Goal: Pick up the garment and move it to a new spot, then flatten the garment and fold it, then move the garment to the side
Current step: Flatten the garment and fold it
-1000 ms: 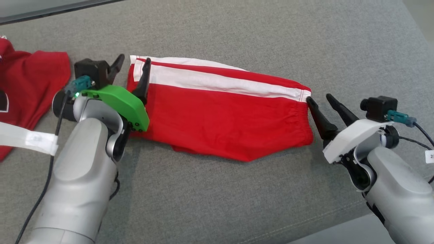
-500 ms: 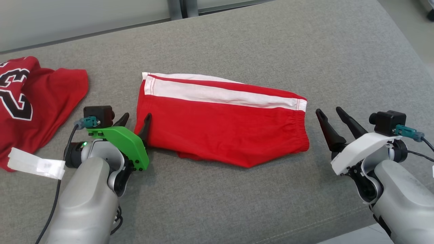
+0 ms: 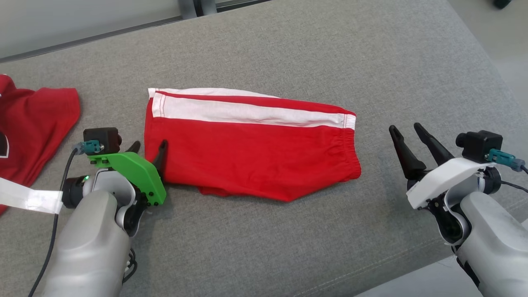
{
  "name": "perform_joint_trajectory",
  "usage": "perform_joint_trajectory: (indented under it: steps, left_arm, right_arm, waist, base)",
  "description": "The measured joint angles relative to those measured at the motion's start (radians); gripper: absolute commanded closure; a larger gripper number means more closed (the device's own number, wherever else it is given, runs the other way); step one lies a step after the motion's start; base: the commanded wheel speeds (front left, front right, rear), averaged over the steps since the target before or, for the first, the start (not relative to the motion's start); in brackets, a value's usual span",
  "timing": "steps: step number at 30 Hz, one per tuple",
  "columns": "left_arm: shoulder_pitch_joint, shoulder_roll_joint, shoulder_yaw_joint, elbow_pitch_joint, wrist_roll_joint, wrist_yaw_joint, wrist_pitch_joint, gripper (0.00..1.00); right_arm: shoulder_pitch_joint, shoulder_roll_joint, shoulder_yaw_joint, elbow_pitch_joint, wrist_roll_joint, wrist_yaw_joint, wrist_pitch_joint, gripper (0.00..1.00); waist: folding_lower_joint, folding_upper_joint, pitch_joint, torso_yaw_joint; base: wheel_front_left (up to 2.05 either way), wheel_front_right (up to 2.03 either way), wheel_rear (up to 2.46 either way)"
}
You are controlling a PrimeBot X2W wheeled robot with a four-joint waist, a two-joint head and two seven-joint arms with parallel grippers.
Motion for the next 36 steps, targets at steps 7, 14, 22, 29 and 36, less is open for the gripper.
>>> perform_joint_trajectory:
  steps: [7, 14, 22, 29, 36]
  left_arm:
    - [-0.002, -0.018, -0.028, 0.009, -0.039, -0.001, 0.031, 1.0]
    - [-0.001, -0.033, -0.079, -0.009, -0.053, -0.001, 0.041, 1.0]
    - [0.022, -0.042, -0.114, -0.056, -0.086, -0.001, 0.005, 1.0]
    - [0.094, -0.044, -0.114, -0.112, -0.141, -0.001, -0.056, 1.0]
    - [0.186, -0.046, -0.122, -0.155, -0.184, -0.001, -0.112, 1.0]
  right_arm:
    - [0.013, 0.0, -0.035, -0.021, -0.005, -0.002, 0.0, 0.0]
    - [0.035, 0.002, -0.049, -0.039, -0.028, -0.002, -0.002, 0.0]
    - [0.071, 0.001, -0.071, -0.041, -0.029, -0.002, -0.002, 0.0]
    - [0.108, -0.002, -0.094, -0.042, -0.031, -0.002, -0.002, 0.0]
    - [0.146, -0.005, -0.115, -0.041, -0.029, -0.002, -0.002, 0.0]
  waist:
    - [0.0, 0.0, -0.006, 0.007]
    - [0.0, 0.0, -0.021, 0.025]
    - [0.0, 0.0, -0.043, 0.057]
    - [0.0, 0.0, -0.063, 0.101]
    - [0.0, 0.0, -0.086, 0.15]
  base:
    - [0.0, 0.0, 0.0]
    - [0.0, 0.0, 0.0]
    - [0.0, 0.0, 0.0]
    - [0.0, 0.0, 0.0]
    - [0.0, 0.0, 0.0]
